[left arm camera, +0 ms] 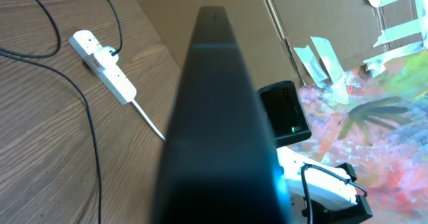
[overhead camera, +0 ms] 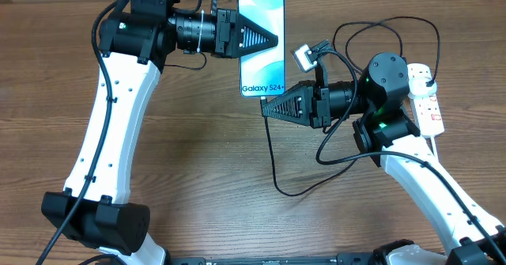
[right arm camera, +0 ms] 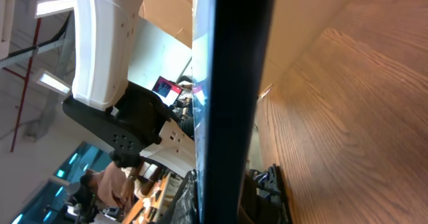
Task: Plug charger to phone and switch on socket
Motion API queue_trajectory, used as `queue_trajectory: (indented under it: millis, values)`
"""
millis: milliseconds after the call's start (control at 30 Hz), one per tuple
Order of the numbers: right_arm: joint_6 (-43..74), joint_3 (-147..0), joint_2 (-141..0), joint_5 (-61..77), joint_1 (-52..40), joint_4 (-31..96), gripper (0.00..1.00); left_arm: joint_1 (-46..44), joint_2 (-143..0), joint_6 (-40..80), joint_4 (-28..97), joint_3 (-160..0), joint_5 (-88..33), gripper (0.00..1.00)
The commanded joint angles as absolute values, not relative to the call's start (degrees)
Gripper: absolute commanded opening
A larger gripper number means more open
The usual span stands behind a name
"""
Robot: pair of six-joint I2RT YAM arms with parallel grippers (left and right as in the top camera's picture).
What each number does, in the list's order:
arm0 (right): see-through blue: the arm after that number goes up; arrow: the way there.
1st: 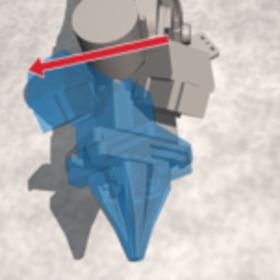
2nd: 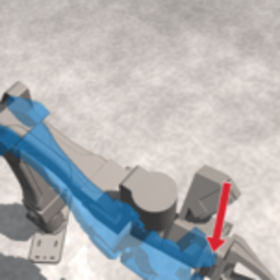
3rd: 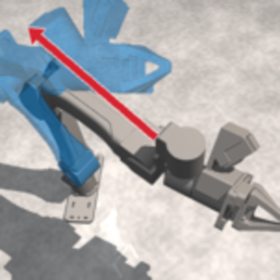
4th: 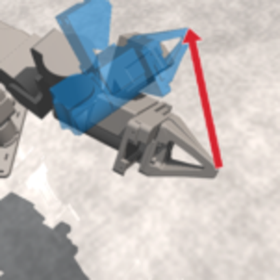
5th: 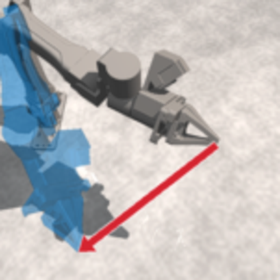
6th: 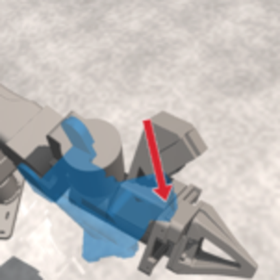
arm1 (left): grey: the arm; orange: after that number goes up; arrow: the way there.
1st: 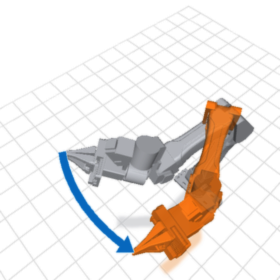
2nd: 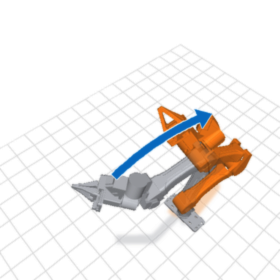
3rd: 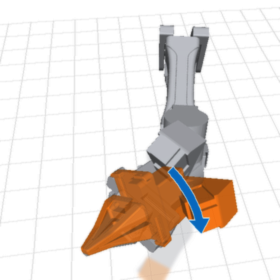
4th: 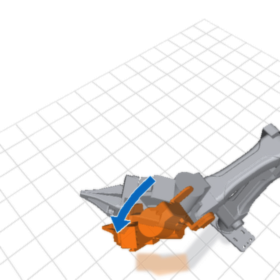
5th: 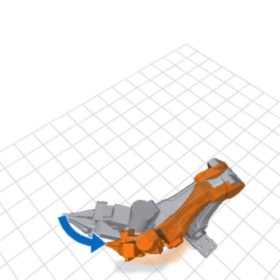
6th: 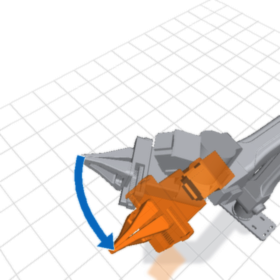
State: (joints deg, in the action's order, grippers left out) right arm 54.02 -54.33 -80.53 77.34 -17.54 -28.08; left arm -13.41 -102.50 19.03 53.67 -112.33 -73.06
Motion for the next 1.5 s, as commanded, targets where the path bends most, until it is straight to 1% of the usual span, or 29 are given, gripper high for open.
queue_trajectory:
  millis: [0,167,300,733,900,1000,1033,1067,1100,1133,1167,1267,1300,1333,1367,1467]
  values:
    - [54.2,-56.6,-80.4,59.4,-16.6,-30.1,0.04,-16.6,-101.6,18.0,58.6,-111.7,-75.9,0.05]
    - [54.7,-56.6,-80.4,57.3,-16.6,-30.2,0.04,-16.6,-101.6,17.9,59.6,-111.7,-76.1,0.04]
    - [58.7,-56.6,-80.4,55.0,-16.6,-30.7,0.04,-16.6,-101.6,16.2,59.9,-111.7,-76.1,0.04]
    - [58.7,-56.6,-80.4,44.8,-16.6,-31.5,0.04,-17.0,-101.6,16.2,60.1,-111.7,-76.1,0.04]
    - [58.7,-56.6,-80.4,44.7,-16.1,-31.4,0.04,-17.0,-101.6,16.2,60.1,-111.7,-76.1,0.04]
    - [58.7,-56.6,-80.4,45.5,-15.1,-31.2,0.06,-17.0,-101.6,16.3,60.1,-111.7,-76.1,0.04]
    - [58.7,-56.6,-80.4,45.9,-14.7,-31.2,0.09,-17.0,-101.6,16.3,60.1,-111.7,-76.1,0.04]
    - [58.7,-56.6,-80.4,46.6,-14.2,-31.2,0.18,-17.0,-101.6,16.2,60.1,-111.7,-76.0,0.04]
    - [58.7,-56.6,-80.4,47.4,-13.9,-31.2,0.3,-17.0,-101.6,16.2,60.1,-111.7,-75.9,0.04]
    - [58.6,-56.6,-80.4,49.0,-13.4,-31.2,0.47,-17.0,-101.6,16.2,60.0,-111.7,-75.8,0.04]
    - [58.2,-56.6,-80.4,51.1,-13.1,-31.2,0.6,-17.0,-101.6,16.3,60.0,-111.7,-75.6,0.04]
    - [54.5,-56.6,-80.4,58.9,-12.6,-31.2,0.85,-17.0,-101.6,16.3,60.0,-111.7,-73.5,0.04]
    - [53.8,-56.6,-80.4,60.3,-12.6,-31.1,0.89,-17.0,-101.6,16.3,60.0,-111.7,-73.2,0.04]
    - [51.4,-56.6,-80.4,65.5,-12.6,-30.0,0.96,-17.0,-101.6,16.3,60.0,-111.7,-72.3,0.04]
    - [50.2,-56.6,-80.4,67.8,-12.6,-29.2,1.0,-17.0,-101.6,16.3,59.9,-111.7,-71.6,0.04]
    - [46.8,-56.6,-80.4,72.1,-12.6,-24.4,1.0,-16.9,-101.6,16.3,59.9,-111.7,-69.2,0.04]
